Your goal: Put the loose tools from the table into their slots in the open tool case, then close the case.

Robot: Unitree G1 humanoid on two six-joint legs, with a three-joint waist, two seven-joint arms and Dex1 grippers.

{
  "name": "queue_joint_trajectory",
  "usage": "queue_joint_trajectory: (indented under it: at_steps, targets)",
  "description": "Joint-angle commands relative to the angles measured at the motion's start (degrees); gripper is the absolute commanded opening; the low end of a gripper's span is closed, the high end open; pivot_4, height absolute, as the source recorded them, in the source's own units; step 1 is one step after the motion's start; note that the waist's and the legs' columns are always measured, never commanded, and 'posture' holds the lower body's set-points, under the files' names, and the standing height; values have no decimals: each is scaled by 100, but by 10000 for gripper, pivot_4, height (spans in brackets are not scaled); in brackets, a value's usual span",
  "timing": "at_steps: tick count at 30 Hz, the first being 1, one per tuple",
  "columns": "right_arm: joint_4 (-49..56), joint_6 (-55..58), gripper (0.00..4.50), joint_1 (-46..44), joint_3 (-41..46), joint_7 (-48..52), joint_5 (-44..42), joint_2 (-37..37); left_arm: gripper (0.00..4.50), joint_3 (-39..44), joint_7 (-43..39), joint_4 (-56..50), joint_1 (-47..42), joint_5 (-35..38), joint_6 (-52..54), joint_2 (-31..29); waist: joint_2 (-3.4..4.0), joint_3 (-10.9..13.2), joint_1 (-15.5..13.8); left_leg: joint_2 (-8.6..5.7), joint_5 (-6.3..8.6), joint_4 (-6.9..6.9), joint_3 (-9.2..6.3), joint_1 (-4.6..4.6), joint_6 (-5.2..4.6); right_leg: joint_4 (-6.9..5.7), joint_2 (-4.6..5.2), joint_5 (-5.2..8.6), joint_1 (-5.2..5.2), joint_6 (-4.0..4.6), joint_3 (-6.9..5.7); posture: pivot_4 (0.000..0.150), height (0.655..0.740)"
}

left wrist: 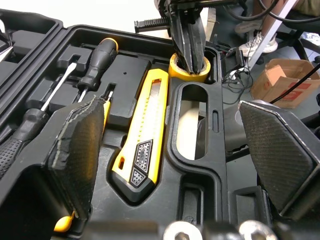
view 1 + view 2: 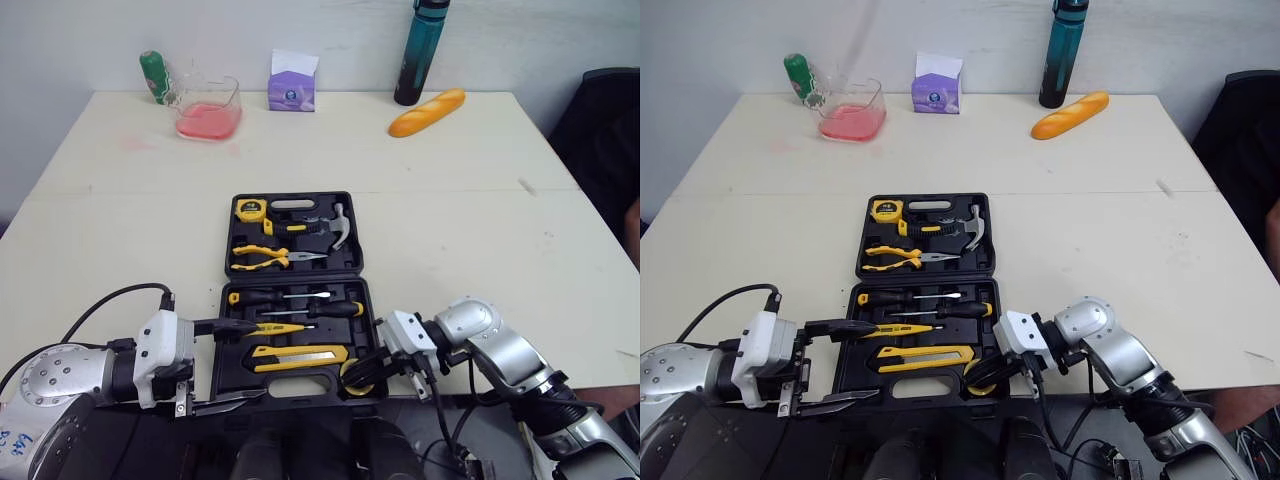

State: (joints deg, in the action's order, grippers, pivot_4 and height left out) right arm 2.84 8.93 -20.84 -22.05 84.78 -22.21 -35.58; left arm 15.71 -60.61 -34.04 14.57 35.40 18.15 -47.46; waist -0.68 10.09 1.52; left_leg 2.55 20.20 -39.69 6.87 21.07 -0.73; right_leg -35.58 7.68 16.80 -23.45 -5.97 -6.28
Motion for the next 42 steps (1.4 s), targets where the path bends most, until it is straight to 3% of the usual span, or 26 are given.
queue_joint_trajectory:
  at_steps: [1,9,12,15,19,22,23,29,33,42]
  targets:
    - [269,362,147,-175,362,232,-263,-368,45000,330,176,-144,167,145,133,27,17,10,-4,-1,0,0,0,4,-1,0,0,0,-4,0,0,1500,7400]
    - [21,549,147,-667,1468,-297,-364,-751,45000,1204,900,291,102,190,176,400,32,21,-10,10,3,3,3,11,3,3,-7,2,-13,4,-5,1500,7400]
    - [-661,565,147,-925,1753,-526,-137,-937,45000,1444,1037,528,74,24,86,386,32,21,0,5,2,2,7,13,2,2,-13,2,-14,4,-5,1500,7400]
    - [-1683,111,0,-1368,1953,-1014,268,-895,36101,1695,1489,976,-24,-45,199,545,33,22,7,-4,0,1,16,12,-5,-1,-8,0,-17,0,1,1500,7400]
    - [-2378,-382,0,-1621,1843,-1132,670,-781,16983,1629,1806,1300,-229,-250,172,641,33,22,11,7,0,5,16,11,1,-2,-16,1,-18,2,-1,1500,7400]
    - [-2936,-457,0,-1768,1666,-1646,1081,-428,2846,1385,2545,1028,-469,-137,894,829,33,22,14,8,-1,7,20,16,2,-10,-20,1,-19,1,-1,1500,7400]
    - [-3044,-509,0,-1790,1640,-1759,1154,-283,604,1308,2716,1021,-521,-193,1023,887,33,22,20,7,-1,7,21,15,1,-10,-18,-1,-17,-1,0,1500,7400]
    - [-3336,-563,0,-1891,1478,-1897,1377,266,604,982,3433,1380,-1006,-470,1477,1162,33,22,20,7,-5,6,25,15,3,-23,-20,-3,-22,-5,6,1500,7400]
    - [-3481,-428,0,-2076,1189,-1748,1591,455,604,268,3347,1685,-1374,-866,1453,1128,33,22,16,2,-6,3,25,14,0,-26,-17,-3,-20,-5,6,1500,7400]
    - [-2906,-16,0,-2086,888,-1372,1617,664,604,-313,2990,2270,-1995,-1039,1519,1092,33,22,44,8,-5,6,27,15,4,-26,-22,-2,-24,-3,4,1500,7400]
